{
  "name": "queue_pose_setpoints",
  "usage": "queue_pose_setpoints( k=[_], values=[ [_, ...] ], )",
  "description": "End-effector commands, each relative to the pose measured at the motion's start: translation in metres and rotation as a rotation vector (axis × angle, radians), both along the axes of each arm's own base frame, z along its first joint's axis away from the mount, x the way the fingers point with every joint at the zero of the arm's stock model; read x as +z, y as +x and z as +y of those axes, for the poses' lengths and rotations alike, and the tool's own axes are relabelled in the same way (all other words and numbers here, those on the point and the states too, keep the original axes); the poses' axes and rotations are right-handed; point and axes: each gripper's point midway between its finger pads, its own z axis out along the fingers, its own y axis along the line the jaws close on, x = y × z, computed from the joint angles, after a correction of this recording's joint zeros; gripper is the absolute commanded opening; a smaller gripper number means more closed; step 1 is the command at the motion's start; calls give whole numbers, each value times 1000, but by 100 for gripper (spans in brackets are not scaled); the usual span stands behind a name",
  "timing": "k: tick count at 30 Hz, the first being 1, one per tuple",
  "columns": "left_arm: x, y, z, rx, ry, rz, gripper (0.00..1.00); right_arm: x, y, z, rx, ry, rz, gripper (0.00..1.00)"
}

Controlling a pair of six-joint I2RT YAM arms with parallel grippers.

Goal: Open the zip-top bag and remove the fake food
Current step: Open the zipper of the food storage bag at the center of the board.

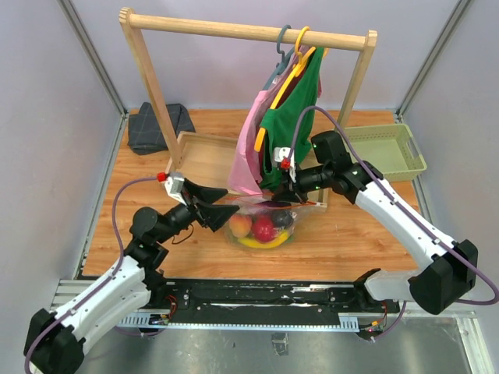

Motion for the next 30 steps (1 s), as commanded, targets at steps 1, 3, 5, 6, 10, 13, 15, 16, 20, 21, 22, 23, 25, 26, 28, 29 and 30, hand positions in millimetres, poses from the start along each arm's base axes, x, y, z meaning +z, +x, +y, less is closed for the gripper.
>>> queue_pose_setpoints(
  k=[1, 3, 5, 6, 10, 13, 15, 16, 20, 21, 22, 23, 25, 26, 28, 29, 30],
  values=[
    [51, 7, 20, 116, -126, 124, 99, -4, -6, 3, 31, 20, 35, 1],
    [76, 4, 23, 120, -172, 134, 99, -6, -6, 4, 39, 21, 45, 1],
    [101, 8, 25, 131, -225, 165, 99, -6, -8, 5, 49, 26, 58, 1],
    [117, 12, 27, 144, -264, 180, 99, -7, -9, 6, 54, 27, 61, 1],
    [168, 36, 31, 227, -348, 283, 99, -9, -11, 6, 70, 26, 67, 1],
    [216, 52, 37, 305, -390, 364, 99, -11, -13, 6, 89, 25, 78, 1],
    [232, 64, 37, 362, -411, 403, 99, -12, -15, 7, 102, 27, 91, 1],
    [242, 66, 37, 380, -429, 405, 99, -13, -16, 8, 106, 26, 97, 1],
    [269, 67, 26, 427, -439, 423, 99, -16, -16, 8, 117, 16, 112, 1],
    [272, 65, 20, 424, -433, 429, 99, -16, -16, 8, 118, 13, 116, 1],
    [275, 65, 19, 428, -434, 428, 99, -16, -17, 8, 121, 12, 118, 1],
    [277, 63, 14, 417, -433, 430, 99, -17, -17, 8, 123, 10, 120, 1],
    [279, 63, 11, 413, -432, 430, 99, -18, -16, 8, 125, 7, 123, 1],
    [281, 62, 10, 410, -432, 428, 99, -19, -16, 8, 126, 6, 129, 1],
    [284, 63, 10, 416, -433, 419, 99, -20, -16, 9, 130, 5, 132, 1],
    [286, 62, 11, 416, -437, 415, 99, -21, -16, 9, 129, 3, 133, 1],
    [289, 61, 11, 413, -436, 408, 99, -20, -17, 9, 130, 4, 136, 1]
  ],
)
